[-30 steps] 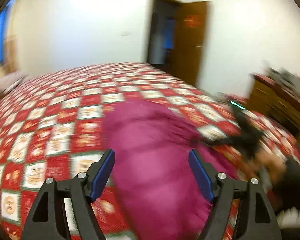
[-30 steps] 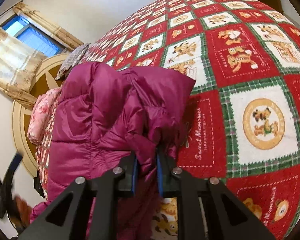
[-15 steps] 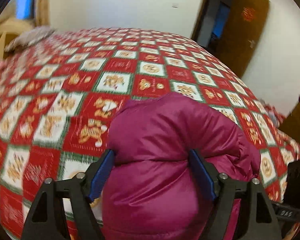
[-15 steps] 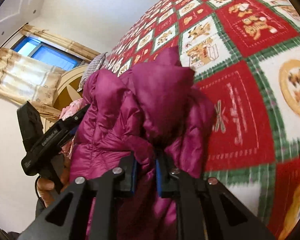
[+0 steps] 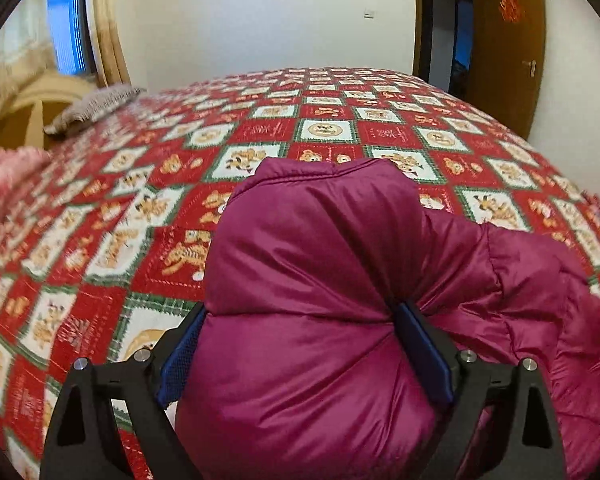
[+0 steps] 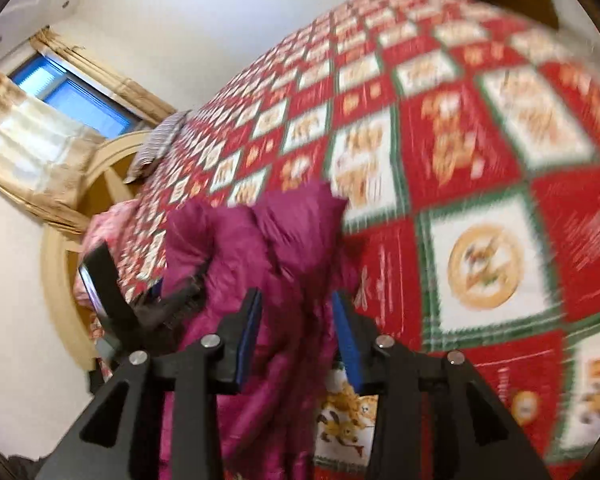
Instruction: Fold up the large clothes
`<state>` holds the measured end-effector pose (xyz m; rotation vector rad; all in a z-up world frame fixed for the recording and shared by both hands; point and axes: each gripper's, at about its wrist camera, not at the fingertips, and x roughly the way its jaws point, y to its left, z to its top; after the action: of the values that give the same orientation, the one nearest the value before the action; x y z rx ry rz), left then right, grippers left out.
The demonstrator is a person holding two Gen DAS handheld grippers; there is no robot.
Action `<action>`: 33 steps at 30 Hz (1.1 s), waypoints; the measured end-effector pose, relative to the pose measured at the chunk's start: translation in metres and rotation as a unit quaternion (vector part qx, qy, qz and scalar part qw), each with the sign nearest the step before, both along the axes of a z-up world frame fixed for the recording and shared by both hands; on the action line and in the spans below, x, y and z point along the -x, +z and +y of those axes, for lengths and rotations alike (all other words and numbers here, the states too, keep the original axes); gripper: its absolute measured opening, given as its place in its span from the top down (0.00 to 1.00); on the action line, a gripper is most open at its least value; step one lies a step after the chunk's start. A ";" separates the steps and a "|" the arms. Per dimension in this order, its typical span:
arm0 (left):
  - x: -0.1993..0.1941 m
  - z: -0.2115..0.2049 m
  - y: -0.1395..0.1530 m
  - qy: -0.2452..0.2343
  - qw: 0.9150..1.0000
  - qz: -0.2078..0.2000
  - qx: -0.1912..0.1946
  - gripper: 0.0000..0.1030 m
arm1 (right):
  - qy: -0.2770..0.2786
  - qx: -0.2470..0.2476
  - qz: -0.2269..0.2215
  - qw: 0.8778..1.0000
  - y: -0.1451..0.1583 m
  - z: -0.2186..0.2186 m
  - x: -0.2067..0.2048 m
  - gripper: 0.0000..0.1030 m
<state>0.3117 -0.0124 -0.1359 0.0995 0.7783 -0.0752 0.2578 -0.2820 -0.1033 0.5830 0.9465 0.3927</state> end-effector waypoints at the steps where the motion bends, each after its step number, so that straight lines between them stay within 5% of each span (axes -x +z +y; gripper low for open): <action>1: 0.001 -0.001 0.000 0.001 1.000 -0.003 -0.007 0.10 | -0.003 0.005 -0.003 1.000 0.014 0.006 -0.004 0.60; 4: -0.001 0.000 0.000 0.003 1.000 -0.005 -0.011 0.10 | -0.025 -0.010 0.009 1.000 0.033 0.024 -0.023 0.60; 8: 0.000 -0.001 -0.001 0.003 1.000 -0.003 -0.013 0.10 | -0.062 -0.049 0.051 0.996 0.021 0.052 -0.058 0.60; 14: 0.000 0.000 -0.001 -0.001 1.000 0.000 -0.006 0.10 | -0.123 0.096 0.064 0.986 -0.022 0.072 -0.058 0.65; 22: -0.006 0.007 0.006 -0.022 0.999 0.035 0.030 0.10 | -0.119 0.223 -0.015 0.967 -0.044 0.084 -0.052 0.65; 26: -0.016 0.018 0.021 -0.024 0.997 0.041 0.055 0.10 | -0.119 0.248 -0.038 0.961 -0.049 0.090 -0.051 0.65; 30: -0.040 0.015 0.038 -0.018 1.000 0.007 0.021 0.10 | -0.113 0.254 -0.041 0.960 -0.052 0.091 -0.052 0.65; 33: -0.064 0.009 0.028 -0.015 0.999 0.027 0.011 0.10 | -0.111 0.241 -0.043 0.963 -0.054 0.087 -0.051 0.65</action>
<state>0.3761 -0.0035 -0.1082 0.0889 0.8297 -0.1160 0.3086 -0.1951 -0.1576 0.2196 0.8438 -0.0197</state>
